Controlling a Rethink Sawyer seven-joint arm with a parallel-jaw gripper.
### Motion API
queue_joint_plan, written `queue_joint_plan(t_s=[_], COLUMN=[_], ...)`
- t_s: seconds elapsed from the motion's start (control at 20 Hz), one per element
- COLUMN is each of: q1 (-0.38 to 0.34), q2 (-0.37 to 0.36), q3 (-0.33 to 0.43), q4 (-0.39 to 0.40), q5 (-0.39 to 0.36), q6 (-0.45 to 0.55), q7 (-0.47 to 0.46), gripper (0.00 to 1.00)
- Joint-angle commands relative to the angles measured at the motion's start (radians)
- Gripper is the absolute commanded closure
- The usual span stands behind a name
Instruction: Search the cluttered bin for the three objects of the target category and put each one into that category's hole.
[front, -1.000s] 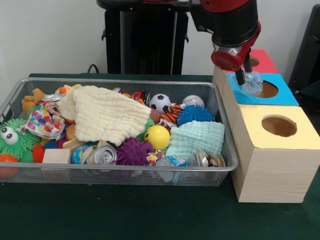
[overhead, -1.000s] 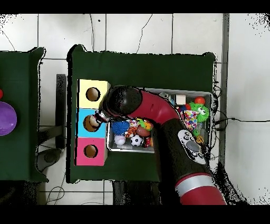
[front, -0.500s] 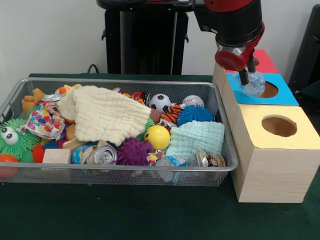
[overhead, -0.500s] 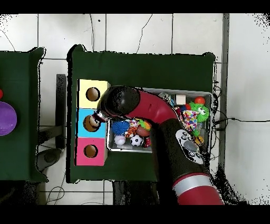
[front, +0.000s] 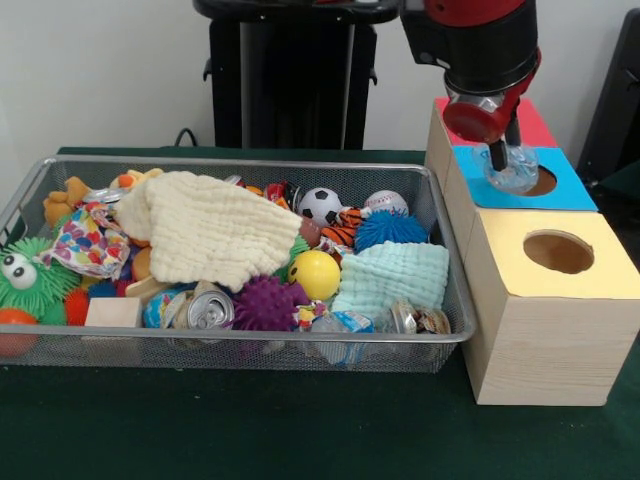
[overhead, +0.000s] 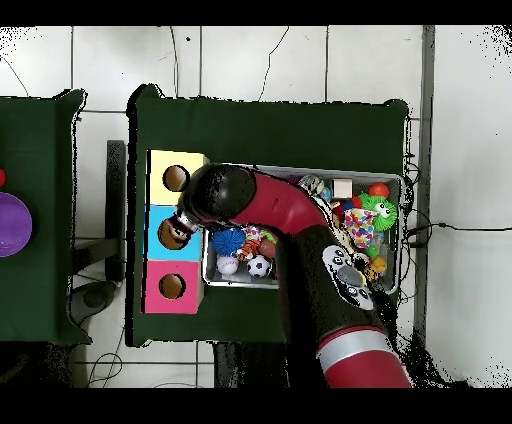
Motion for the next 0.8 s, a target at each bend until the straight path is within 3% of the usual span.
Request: queue_joint_plan(t_s=[0.05, 0.35, 0.8], q1=[0.033, 0.048, 0.048], q2=[0.081, 0.085, 0.101], q3=[-0.042, -0.063, -0.056], q4=[0.133, 0.164, 0.17], q5=[0.017, 0.036, 0.054], q6=[-0.089, -0.098, -0.231], q7=[0.332, 0.34, 0.321], gripper=[1.0, 1.0, 1.0])
